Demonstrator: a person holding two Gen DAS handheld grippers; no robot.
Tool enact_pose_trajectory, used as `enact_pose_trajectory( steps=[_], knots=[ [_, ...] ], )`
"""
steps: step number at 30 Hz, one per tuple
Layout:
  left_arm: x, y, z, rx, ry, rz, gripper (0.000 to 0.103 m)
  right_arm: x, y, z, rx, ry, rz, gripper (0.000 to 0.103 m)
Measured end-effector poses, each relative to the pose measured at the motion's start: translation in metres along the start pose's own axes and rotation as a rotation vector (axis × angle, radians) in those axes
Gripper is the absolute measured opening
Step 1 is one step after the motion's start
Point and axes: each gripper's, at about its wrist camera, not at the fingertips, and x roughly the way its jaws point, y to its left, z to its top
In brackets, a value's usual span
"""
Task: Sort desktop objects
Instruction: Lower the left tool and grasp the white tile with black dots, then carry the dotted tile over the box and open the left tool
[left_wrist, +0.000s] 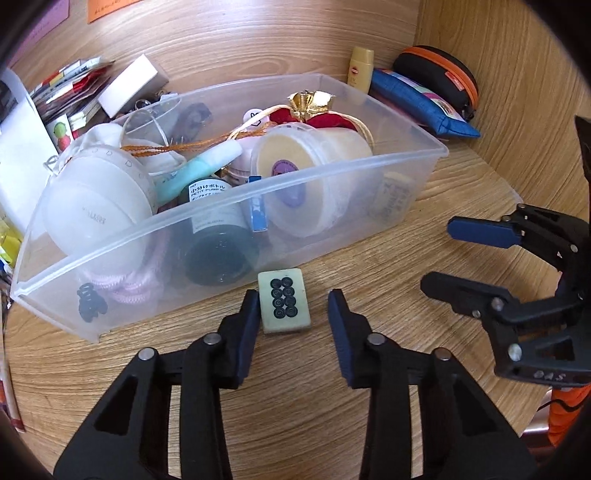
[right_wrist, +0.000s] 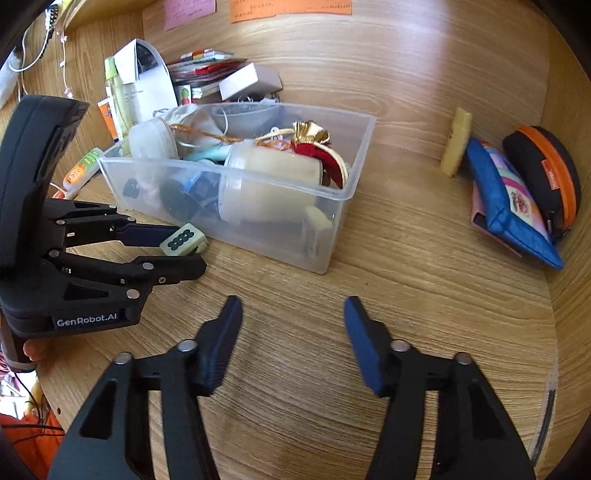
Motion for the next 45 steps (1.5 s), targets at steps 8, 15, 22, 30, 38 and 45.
enact_pose_trajectory(
  steps=[8,15,22,30,38,45],
  knots=[
    [-0.002,0.005,0.000,-0.012,-0.012,-0.017,0.024,0.002,0.000,0.000,0.009,0.014,0.031,0.013],
    [-0.022,0.005,-0.003,-0.018,-0.067,-0.024,0.024,-0.001,0.006,0.002,-0.005,-0.012,0.011,0.011],
    [-0.056,0.011,-0.003,-0.030,-0.154,-0.034,0.024,-0.015,0.012,0.011,-0.016,-0.054,0.008,0.011],
    [-0.081,0.022,0.012,-0.053,-0.234,-0.050,0.024,-0.038,0.018,0.036,-0.042,-0.142,-0.002,0.011],
    [-0.086,0.034,0.032,-0.086,-0.275,-0.039,0.024,-0.043,0.011,0.068,-0.002,-0.207,0.044,0.011],
    [-0.074,0.038,0.043,-0.078,-0.267,-0.015,0.023,-0.041,0.018,0.090,-0.029,-0.229,0.047,0.011]
  ],
)
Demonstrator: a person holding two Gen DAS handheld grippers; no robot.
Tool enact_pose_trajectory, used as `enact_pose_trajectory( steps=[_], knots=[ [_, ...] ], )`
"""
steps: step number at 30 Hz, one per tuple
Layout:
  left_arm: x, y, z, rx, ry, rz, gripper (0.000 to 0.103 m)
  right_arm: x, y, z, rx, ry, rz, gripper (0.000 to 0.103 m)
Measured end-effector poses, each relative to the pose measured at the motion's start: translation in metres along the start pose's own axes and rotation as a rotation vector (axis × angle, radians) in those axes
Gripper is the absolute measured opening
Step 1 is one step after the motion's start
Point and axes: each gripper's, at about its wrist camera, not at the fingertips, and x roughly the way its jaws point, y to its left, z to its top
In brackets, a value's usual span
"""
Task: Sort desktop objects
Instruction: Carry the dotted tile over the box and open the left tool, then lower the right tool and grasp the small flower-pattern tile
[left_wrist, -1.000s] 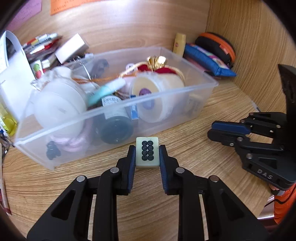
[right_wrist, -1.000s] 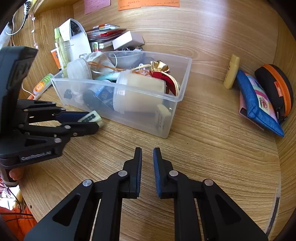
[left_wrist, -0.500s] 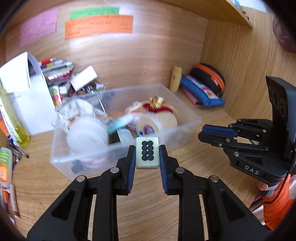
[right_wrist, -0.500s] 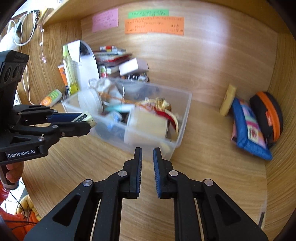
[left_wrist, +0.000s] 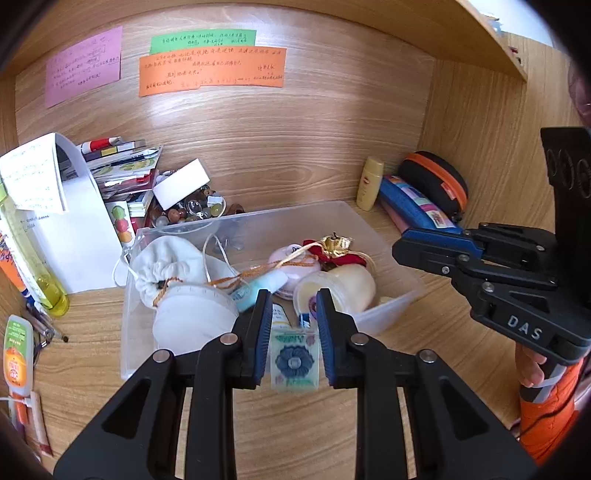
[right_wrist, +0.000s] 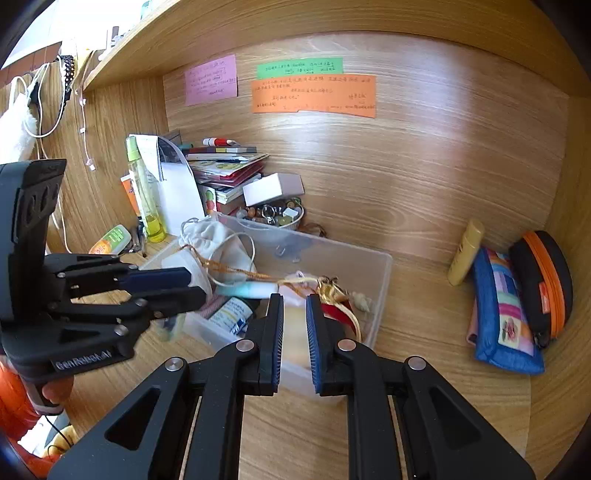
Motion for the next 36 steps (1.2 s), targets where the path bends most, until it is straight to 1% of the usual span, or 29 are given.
enact_pose_trajectory(
  steps=[4,9,12,17,19,20,21,22,23,24,25,29,33,36],
  knots=[
    [0.016,0.005,0.003,-0.012,0.020,0.013,0.018,0.017,-0.004,-0.002,0.031,0.021,0.010,0.011],
    [0.024,0.009,0.004,-0.019,0.028,0.014,0.018,0.029,-0.012,-0.009,0.064,0.049,0.024,0.011],
    [0.022,0.011,0.003,-0.029,0.032,-0.003,0.018,0.029,-0.014,-0.011,0.074,0.051,0.046,0.011],
    [0.005,0.014,-0.004,-0.017,0.024,-0.004,0.018,0.016,-0.002,-0.016,0.014,0.040,0.094,0.012],
    [-0.003,0.016,-0.008,-0.021,0.027,-0.024,0.018,0.012,0.007,-0.021,-0.019,0.059,0.115,0.017],
    [-0.006,0.017,-0.010,-0.019,0.030,-0.031,0.019,0.011,0.011,-0.025,-0.037,0.071,0.125,0.023],
    [-0.008,0.018,-0.012,-0.016,0.034,-0.038,0.020,0.010,0.016,-0.030,-0.054,0.084,0.123,0.027],
    [-0.011,0.018,-0.016,-0.009,0.040,-0.042,0.024,0.010,0.019,-0.036,-0.067,0.096,0.113,0.034],
    [-0.012,0.017,-0.020,-0.005,0.045,-0.042,0.027,0.009,0.023,-0.041,-0.080,0.109,0.110,0.037],
    [-0.014,0.017,-0.024,0.000,0.049,-0.042,0.032,0.009,0.026,-0.047,-0.094,0.123,0.112,0.038],
    [-0.015,0.016,-0.030,0.008,0.055,-0.041,0.035,0.008,0.028,-0.053,-0.101,0.137,0.117,0.038],
    [-0.014,0.015,-0.045,0.014,0.089,-0.047,0.036,0.013,0.036,-0.073,-0.120,0.209,0.136,0.038],
    [-0.010,0.016,-0.059,0.001,0.120,-0.059,0.036,0.026,0.047,-0.087,-0.151,0.278,0.117,0.038],
    [-0.008,0.017,-0.068,-0.004,0.139,-0.072,0.036,0.033,0.050,-0.091,-0.156,0.304,0.109,0.038]
  ],
)
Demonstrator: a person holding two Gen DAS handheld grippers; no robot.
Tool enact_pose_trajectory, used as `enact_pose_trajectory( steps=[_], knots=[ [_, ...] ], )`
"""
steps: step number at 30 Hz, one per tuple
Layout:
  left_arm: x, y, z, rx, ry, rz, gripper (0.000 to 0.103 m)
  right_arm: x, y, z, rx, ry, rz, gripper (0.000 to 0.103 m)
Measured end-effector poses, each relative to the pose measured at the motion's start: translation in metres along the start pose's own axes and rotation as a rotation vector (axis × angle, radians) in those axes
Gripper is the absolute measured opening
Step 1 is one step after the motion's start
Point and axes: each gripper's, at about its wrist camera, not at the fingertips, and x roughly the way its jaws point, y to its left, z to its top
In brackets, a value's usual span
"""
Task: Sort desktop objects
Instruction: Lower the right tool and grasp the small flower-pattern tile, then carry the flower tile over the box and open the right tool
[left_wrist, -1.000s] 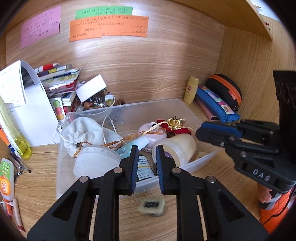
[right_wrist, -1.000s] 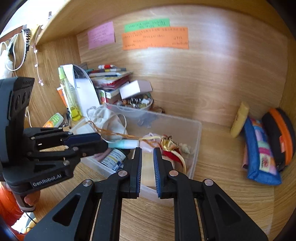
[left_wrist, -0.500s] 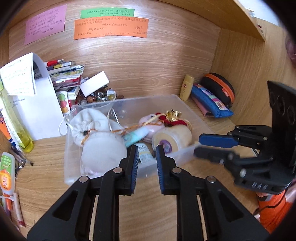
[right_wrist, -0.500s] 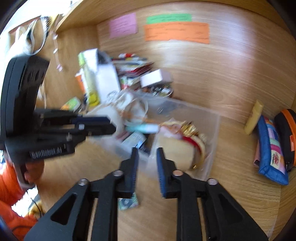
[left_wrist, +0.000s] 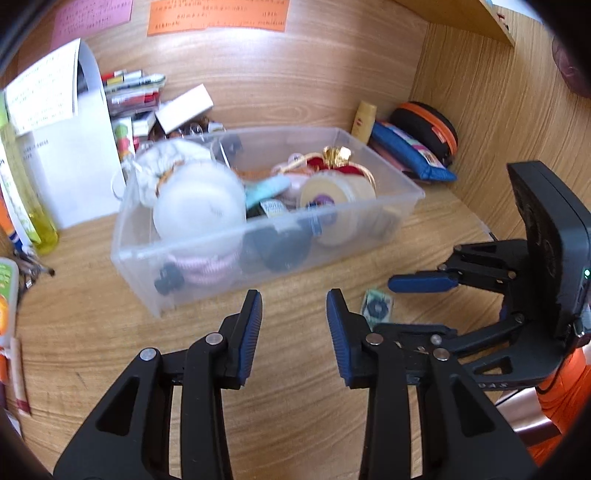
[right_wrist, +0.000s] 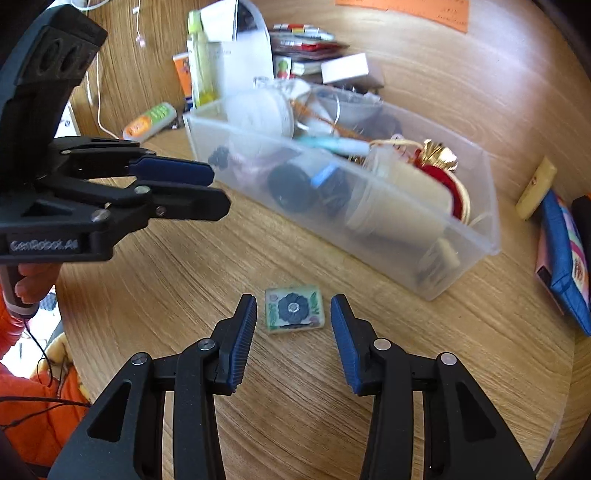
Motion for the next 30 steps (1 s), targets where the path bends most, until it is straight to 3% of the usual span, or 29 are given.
enact_pose_trajectory(
  steps=[4,5,9,23,30],
  knots=[
    [0.006,0.000,-0.008,0.002,0.028,-0.009,0.036,0.010,0.003,-0.002,-0.002,0.029,-0.017,0.037],
    [0.007,0.000,-0.010,0.001,0.033,-0.013,0.036,0.012,0.004,-0.002,-0.003,0.035,-0.021,0.033],
    [0.006,0.003,-0.010,-0.007,0.026,-0.016,0.036,0.006,0.006,0.001,-0.011,0.002,-0.044,0.031],
    [-0.029,0.026,0.017,-0.051,-0.129,0.009,0.036,-0.047,-0.014,0.044,0.058,-0.181,-0.062,0.031],
    [-0.040,0.038,0.033,-0.075,-0.192,0.023,0.036,-0.040,-0.028,0.077,0.089,-0.213,-0.055,0.031]
  ],
)
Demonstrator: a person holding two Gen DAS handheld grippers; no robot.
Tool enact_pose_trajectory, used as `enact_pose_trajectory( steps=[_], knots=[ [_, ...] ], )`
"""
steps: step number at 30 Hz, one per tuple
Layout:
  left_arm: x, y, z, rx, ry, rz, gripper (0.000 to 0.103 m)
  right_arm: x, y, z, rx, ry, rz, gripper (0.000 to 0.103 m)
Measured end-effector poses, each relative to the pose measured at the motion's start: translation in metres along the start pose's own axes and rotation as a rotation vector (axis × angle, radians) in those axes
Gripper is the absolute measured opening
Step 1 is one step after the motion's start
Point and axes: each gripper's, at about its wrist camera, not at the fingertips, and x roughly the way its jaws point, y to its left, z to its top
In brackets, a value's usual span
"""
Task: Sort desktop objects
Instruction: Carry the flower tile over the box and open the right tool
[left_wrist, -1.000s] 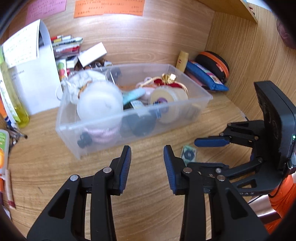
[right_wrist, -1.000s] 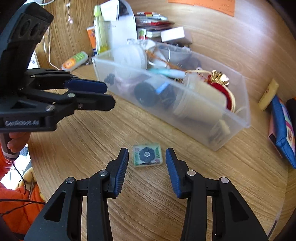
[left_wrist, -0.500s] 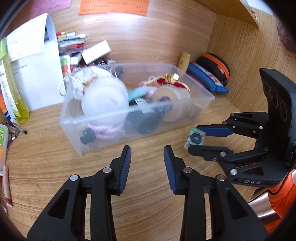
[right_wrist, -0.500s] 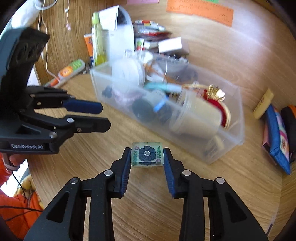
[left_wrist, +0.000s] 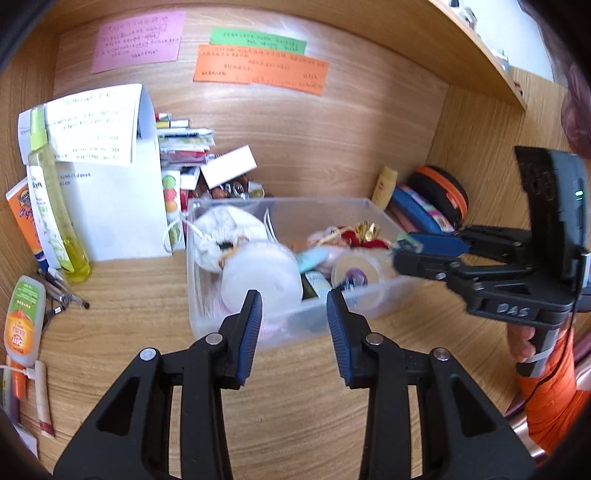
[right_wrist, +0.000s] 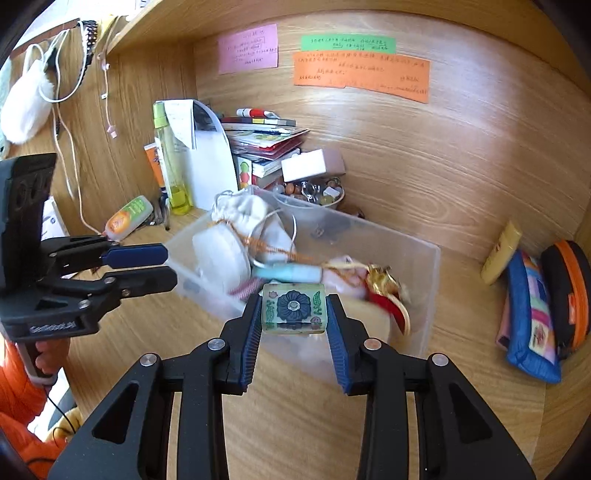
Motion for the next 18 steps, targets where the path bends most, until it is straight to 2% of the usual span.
enact_pose_trajectory(
  steps=[2,3,4,5,10,18],
  knots=[
    [0.000,0.001,0.005,0.002,-0.013,0.008,0.037,0.010,0.000,0.006,-0.001,0.015,0.009,0.031],
    [0.001,0.001,0.006,0.005,-0.018,0.013,0.043,0.017,0.001,0.009,-0.002,0.024,0.019,0.031],
    [0.001,0.001,0.007,0.005,-0.024,0.016,0.053,0.022,0.002,0.011,-0.005,0.031,0.024,0.031],
    [0.001,0.000,0.008,0.006,-0.032,0.018,0.056,0.027,0.004,0.012,-0.010,0.037,0.028,0.031],
    [0.004,-0.002,0.006,0.031,-0.041,0.032,0.056,0.044,0.011,0.012,-0.029,0.061,0.040,0.031],
    [0.008,0.013,0.003,0.002,-0.033,0.050,0.058,0.059,0.016,0.012,-0.059,0.087,0.024,0.031]
  ],
)
